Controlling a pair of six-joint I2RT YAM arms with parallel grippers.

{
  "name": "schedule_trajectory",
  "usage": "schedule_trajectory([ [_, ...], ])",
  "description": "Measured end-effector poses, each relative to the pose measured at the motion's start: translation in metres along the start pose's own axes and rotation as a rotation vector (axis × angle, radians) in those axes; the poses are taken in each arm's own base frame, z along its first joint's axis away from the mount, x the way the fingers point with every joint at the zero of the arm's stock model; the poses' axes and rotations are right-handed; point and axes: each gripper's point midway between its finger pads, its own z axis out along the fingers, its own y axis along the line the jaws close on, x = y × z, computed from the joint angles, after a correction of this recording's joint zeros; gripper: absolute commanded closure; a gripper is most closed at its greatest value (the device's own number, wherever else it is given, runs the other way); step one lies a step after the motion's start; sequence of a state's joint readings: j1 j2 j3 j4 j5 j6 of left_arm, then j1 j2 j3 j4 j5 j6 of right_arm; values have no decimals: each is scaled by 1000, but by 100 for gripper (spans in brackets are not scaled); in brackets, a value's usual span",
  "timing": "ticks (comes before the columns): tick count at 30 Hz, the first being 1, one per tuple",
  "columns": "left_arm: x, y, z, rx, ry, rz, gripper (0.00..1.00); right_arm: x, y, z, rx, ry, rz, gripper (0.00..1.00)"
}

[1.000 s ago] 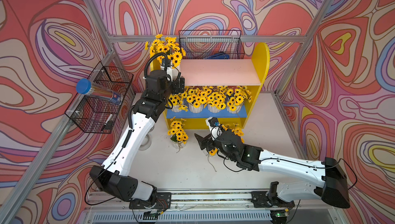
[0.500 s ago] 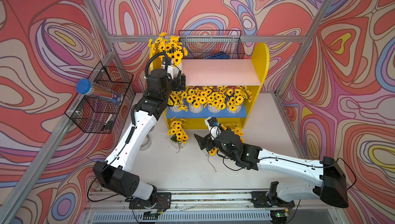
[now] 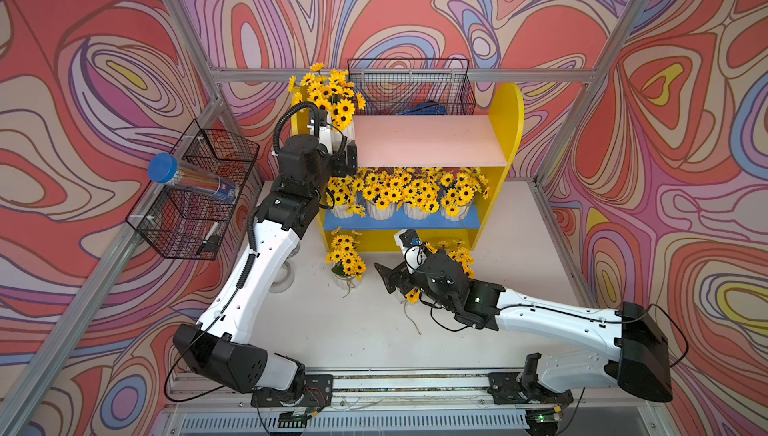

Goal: Take the sunflower pots off the shelves
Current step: Pick up the sunflower pot from the shelf.

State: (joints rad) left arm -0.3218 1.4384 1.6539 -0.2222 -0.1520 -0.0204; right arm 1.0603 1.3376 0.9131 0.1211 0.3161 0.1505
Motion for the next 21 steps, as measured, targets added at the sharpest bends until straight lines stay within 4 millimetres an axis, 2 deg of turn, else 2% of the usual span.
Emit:
schedule_trajectory([
  [13, -33, -3, 2, 17, -57, -14, 0, -1, 2, 0, -10, -3, 1, 2],
  [21, -37, -6, 14, 33, -57, -38, 0, -2, 2, 0, -11, -7, 2, 2],
])
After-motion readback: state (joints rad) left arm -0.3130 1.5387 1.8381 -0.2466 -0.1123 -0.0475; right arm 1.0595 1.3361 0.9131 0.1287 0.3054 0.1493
